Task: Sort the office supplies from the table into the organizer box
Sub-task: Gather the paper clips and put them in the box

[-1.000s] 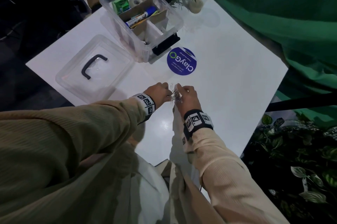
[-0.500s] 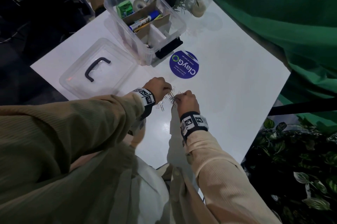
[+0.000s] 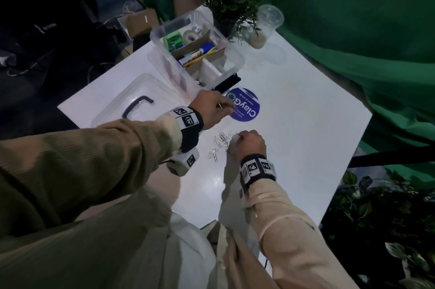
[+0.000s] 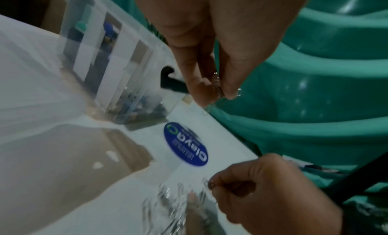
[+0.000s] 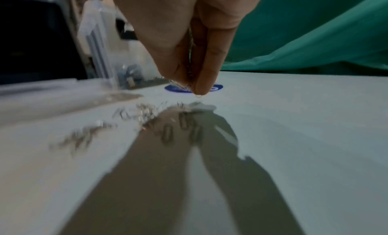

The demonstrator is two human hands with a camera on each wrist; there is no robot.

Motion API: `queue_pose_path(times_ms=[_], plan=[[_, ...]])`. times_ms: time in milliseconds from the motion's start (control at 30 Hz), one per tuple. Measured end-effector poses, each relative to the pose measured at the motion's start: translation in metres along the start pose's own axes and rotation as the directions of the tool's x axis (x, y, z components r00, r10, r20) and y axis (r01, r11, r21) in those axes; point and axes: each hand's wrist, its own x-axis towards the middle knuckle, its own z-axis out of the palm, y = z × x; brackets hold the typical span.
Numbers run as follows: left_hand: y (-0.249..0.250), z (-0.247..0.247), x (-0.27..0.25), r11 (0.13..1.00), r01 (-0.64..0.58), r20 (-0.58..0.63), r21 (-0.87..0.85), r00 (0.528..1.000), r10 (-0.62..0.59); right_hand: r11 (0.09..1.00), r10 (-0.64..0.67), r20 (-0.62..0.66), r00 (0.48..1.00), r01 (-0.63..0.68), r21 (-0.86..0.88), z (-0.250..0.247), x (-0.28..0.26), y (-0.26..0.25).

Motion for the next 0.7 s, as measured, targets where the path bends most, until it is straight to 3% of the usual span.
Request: queue_pose_path(times_ms=[267, 400, 567, 700], plan=[[0.012, -0.056, 0.074, 0.999, 0.049, -0.081, -0.004, 0.996, -0.049, 0.892, 0.225, -0.144, 0.964, -0.144, 0.428, -0.054, 0.028, -0.029], [0.008, -0.069, 0.112, 0.991, 0.073, -0.005, 0.116, 0.997, -0.073, 0.825, 0.288, -0.177, 0.941, -0.15, 0.545, -0.084, 0.052, -0.055], [-0.007, -0.073, 0.13, 0.944, 0.053, 0.209, 0.327, 0.97, -0.127, 0.688, 0.384, -0.163, 0.909, -0.165, 0.706, -0.104, 0.088, -0.081], [-0.014, -0.081, 0.127, 0.928, -0.012, 0.249, 0.373, 0.964, -0.088, 0.657, 0.391, -0.134, 0.911, -0.174, 0.733, -0.101, 0.117, -0.097]])
